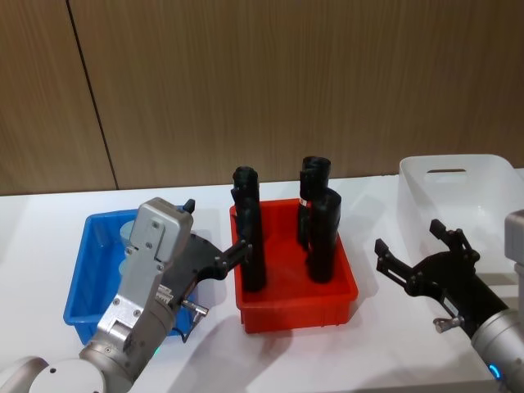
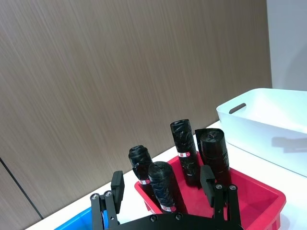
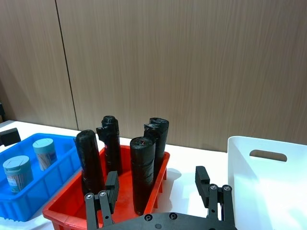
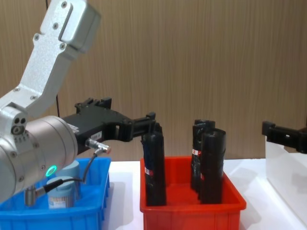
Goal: Pick the cotton swabs from the blue box and place them into the white box.
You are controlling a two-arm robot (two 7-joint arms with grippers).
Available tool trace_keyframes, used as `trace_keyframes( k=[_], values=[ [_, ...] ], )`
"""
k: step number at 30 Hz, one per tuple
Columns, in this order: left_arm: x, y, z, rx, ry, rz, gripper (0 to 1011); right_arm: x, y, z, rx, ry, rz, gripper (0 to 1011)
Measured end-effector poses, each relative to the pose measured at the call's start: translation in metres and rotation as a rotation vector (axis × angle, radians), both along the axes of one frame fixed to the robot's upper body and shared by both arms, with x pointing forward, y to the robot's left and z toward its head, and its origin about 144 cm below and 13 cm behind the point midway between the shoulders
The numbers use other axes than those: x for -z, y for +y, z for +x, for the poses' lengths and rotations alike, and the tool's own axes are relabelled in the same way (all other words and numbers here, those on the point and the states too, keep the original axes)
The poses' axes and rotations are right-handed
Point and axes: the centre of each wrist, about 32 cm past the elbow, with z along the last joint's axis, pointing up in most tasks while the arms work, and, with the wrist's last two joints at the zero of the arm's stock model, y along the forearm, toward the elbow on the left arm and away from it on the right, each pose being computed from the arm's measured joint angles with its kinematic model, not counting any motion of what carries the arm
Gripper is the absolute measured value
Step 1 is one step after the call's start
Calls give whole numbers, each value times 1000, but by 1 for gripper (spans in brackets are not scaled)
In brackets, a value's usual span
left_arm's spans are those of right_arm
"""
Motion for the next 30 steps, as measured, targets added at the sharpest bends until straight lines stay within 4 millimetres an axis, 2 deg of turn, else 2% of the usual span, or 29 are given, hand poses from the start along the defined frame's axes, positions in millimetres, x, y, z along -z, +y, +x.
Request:
trace_keyframes(
  k=[30],
  values=[
    [0,0,0,0,0,0,1004,0,0,0,0,0,0,1002]
  ],
)
